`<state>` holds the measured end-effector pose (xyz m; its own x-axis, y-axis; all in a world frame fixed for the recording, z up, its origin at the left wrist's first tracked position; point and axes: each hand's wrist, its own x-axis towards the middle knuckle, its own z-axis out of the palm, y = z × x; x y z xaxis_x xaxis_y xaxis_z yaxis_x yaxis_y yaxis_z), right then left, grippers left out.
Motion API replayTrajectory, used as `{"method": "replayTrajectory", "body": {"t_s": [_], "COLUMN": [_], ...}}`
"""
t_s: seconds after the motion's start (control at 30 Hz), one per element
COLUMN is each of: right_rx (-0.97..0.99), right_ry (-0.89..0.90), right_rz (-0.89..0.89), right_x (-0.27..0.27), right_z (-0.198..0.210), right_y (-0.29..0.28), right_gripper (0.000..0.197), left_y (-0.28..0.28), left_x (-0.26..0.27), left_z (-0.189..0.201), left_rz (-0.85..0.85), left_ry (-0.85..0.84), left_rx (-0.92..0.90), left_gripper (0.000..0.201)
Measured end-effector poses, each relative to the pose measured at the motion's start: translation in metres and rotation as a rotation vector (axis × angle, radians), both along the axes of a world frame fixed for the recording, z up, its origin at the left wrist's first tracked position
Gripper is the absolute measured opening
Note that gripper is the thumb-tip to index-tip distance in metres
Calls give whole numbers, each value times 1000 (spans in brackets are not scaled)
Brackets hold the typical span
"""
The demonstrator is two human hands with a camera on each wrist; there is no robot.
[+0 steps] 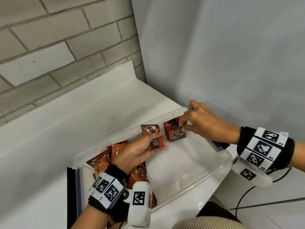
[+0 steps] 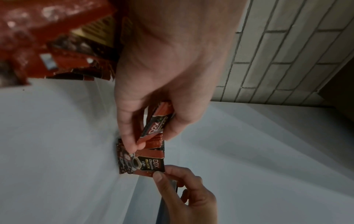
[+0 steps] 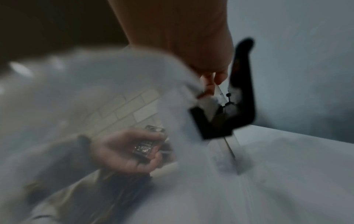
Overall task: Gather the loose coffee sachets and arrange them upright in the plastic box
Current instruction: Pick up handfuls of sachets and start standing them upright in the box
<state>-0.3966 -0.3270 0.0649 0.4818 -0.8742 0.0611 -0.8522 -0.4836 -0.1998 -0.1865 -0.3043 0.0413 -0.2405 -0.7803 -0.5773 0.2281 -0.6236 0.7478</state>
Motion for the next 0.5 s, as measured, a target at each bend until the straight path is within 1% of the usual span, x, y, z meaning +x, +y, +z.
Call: {"method": "replayTrajectory", "body": {"t_s": [0.1,0.27,0.43,0.5], "right_rx": [-56,-57,-138,-165], "right_ry": [27,86,9,-21], "right_rz": [2,-7,47,108], "right_x": [1,3,4,7], "right_z": [-2,-1,-4,-4], "right_y": [0,0,6,11], "right_gripper": [19,21,32,25], "left_y": [0,1,1,1], "left_x": [-2,-2,-2,-2], "left_z": [-1,-1,0,0], "left_rz": [1,-19,-16,-14], "left_ry": [-11,-7,-10,-12], "left_rx": [8,13,30,31], "left_gripper": [27,26,20,21]}}
